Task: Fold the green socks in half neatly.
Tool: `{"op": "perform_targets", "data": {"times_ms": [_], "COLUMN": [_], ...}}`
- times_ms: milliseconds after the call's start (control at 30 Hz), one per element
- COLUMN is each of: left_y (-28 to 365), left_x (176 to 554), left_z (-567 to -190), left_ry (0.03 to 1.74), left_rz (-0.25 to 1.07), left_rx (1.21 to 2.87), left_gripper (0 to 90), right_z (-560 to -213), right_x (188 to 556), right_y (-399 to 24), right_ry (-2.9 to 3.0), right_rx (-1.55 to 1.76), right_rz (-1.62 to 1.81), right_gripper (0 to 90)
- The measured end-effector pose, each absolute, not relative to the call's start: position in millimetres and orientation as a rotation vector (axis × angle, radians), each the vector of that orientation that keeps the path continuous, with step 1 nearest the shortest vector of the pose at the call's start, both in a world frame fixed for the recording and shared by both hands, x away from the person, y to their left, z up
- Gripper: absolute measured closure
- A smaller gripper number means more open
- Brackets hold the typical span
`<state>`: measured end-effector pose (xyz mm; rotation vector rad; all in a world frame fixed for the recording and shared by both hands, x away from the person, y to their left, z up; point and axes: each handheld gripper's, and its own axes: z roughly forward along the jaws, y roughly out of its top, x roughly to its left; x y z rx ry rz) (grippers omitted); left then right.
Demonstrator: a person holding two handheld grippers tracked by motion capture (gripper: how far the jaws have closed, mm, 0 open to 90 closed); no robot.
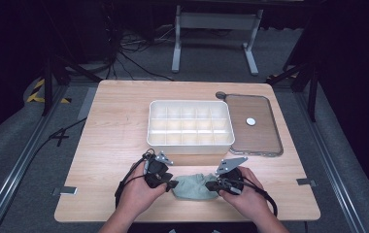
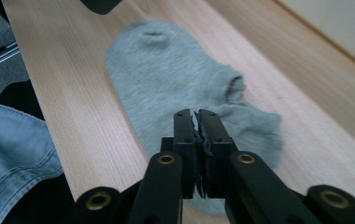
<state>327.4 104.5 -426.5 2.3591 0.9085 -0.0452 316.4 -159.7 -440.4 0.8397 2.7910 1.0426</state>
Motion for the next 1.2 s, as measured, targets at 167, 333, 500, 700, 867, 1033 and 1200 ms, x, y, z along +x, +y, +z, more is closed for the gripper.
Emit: {"op": "perform_targets", "data": {"times_ms": [167, 333, 500, 700, 867, 1033, 1200], "left_y": [104.4, 105.6, 105.1, 102.8, 102.3, 98.5, 97.1], "left_x": [329.8, 330.6, 330.8, 331.5, 331.4, 329.6, 328.7], "left_z": [-435.4, -440.9, -446.3, -451.5, -454.2, -455.7, -456.6], "left_ry": [0.94, 1.0, 1.032, 1.047, 1.064, 1.026, 1.005], "left_rz": [-0.067, -0.091, -0.138, -0.165, -0.194, -0.178, -0.178], "left_rx": [2.312, 2.329, 2.35, 2.358, 2.342, 2.354, 2.359], "left_gripper": [62.9, 61.6, 60.1, 55.1, 54.0, 62.2, 73.9], "right_z": [-447.5, -453.0, -457.9, -467.7, -467.4, -466.5, -466.4], "right_x": [311.4, 308.6, 313.8, 315.6, 313.6, 311.2, 310.7], "right_y": [-148.8, -138.4, -136.6, -135.3, -133.3, -131.3, -131.1], "right_ry": [2.771, 2.747, 2.727, 2.757, 2.749, 2.745, 2.743], "right_rx": [0.822, 0.795, 0.799, 0.809, 0.763, 0.736, 0.734], "right_rz": [1.112, 1.14, 1.158, 1.111, 1.087, 1.057, 1.056], "right_gripper": [89.9, 89.9, 89.8, 89.9, 89.9, 90.0, 90.0]}}
